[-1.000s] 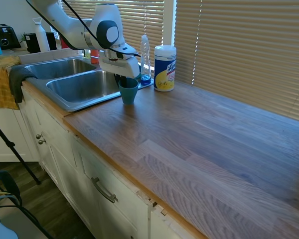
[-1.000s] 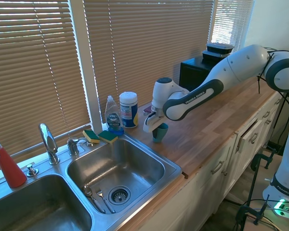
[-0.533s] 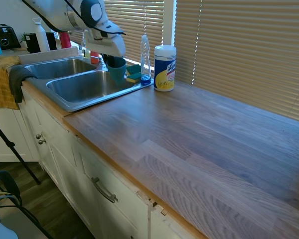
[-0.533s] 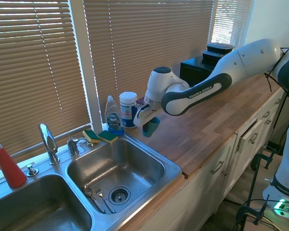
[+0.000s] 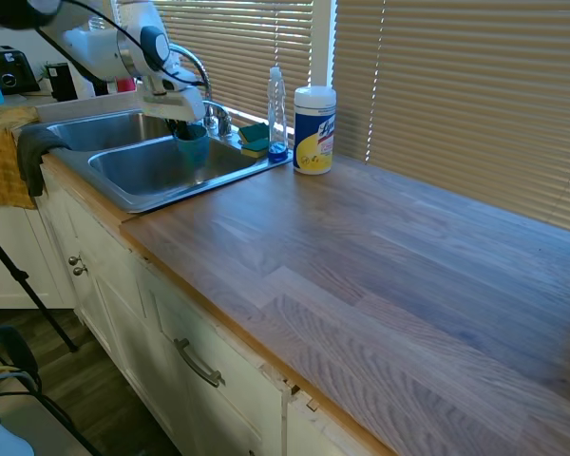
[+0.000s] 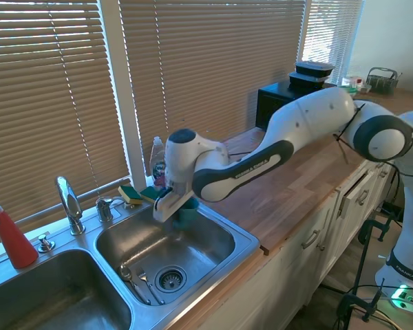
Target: Put the mug in the sink
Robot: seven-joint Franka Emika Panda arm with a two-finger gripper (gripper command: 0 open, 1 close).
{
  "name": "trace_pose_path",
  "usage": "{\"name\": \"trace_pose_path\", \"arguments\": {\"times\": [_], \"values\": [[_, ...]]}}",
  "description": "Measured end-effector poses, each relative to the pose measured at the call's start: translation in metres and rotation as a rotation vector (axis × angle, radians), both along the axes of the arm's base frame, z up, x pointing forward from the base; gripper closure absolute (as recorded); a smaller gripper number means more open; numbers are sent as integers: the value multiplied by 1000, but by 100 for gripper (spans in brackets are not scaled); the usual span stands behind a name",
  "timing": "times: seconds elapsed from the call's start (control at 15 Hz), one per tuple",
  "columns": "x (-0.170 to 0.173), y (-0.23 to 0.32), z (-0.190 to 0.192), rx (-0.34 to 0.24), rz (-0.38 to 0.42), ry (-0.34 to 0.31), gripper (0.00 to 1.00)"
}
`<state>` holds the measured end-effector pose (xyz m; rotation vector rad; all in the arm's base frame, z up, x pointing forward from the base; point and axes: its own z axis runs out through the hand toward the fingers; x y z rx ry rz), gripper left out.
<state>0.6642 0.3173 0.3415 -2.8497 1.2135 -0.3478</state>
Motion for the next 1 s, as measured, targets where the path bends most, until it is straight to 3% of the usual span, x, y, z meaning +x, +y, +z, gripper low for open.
{"name": "trace_pose_path", "arguments": {"times": [0.47, 1.0], "values": [[40, 25, -94, -35, -62, 57, 100], [69, 14, -128, -34, -127, 75, 100]]}}
